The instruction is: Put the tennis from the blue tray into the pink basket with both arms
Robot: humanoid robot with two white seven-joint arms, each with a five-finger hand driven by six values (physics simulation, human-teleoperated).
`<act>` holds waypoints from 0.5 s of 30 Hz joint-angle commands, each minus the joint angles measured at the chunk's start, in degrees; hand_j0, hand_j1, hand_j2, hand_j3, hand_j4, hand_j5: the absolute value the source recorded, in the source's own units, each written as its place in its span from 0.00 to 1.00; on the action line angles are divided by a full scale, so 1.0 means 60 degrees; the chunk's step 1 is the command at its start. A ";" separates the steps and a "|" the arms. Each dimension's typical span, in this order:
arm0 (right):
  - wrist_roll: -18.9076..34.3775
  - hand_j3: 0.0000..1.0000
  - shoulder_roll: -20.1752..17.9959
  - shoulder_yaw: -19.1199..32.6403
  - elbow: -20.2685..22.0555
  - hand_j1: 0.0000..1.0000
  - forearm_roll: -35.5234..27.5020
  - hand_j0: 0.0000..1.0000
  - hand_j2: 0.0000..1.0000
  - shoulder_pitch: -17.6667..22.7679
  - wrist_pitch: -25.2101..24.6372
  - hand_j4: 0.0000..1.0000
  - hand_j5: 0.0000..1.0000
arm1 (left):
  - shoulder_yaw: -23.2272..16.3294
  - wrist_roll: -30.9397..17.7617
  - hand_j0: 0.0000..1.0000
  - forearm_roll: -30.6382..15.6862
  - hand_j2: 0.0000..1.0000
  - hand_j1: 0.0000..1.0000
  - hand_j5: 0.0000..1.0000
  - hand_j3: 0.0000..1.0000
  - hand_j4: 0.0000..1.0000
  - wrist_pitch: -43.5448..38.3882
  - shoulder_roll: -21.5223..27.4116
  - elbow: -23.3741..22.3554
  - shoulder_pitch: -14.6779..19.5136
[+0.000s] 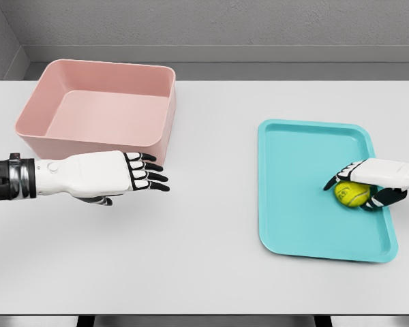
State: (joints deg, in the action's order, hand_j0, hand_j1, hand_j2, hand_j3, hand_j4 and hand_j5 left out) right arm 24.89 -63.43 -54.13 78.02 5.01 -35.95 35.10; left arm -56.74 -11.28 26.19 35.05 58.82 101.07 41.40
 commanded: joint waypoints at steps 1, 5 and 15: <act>-0.0003 0.69 -0.0005 0.0027 -0.0010 0.69 -0.0058 0.69 0.69 0.0000 -0.0017 0.69 0.69 | 0.0008 0.0005 1.00 -0.0059 1.00 1.00 1.00 1.00 1.00 -0.0009 0.0011 0.0001 0.0000; -0.0032 0.64 0.0039 0.0013 0.0005 0.64 -0.0073 0.64 0.64 0.0000 -0.0017 0.64 0.64 | 0.0008 0.0005 1.00 -0.0059 1.00 1.00 1.00 1.00 1.00 -0.0009 -0.0004 0.0001 0.0000; -0.0091 0.58 0.0112 0.0100 -0.0010 0.58 -0.0176 0.58 0.58 -0.0073 -0.0017 0.58 0.58 | 0.0008 0.0005 1.00 -0.0059 1.00 1.00 1.00 1.00 1.00 -0.0009 0.0011 0.0001 0.0000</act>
State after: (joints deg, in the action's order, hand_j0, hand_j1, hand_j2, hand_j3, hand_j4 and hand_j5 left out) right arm 24.45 -62.73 -53.82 77.95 4.47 -36.47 35.10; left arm -56.74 -11.28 26.19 35.06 58.84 101.07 41.40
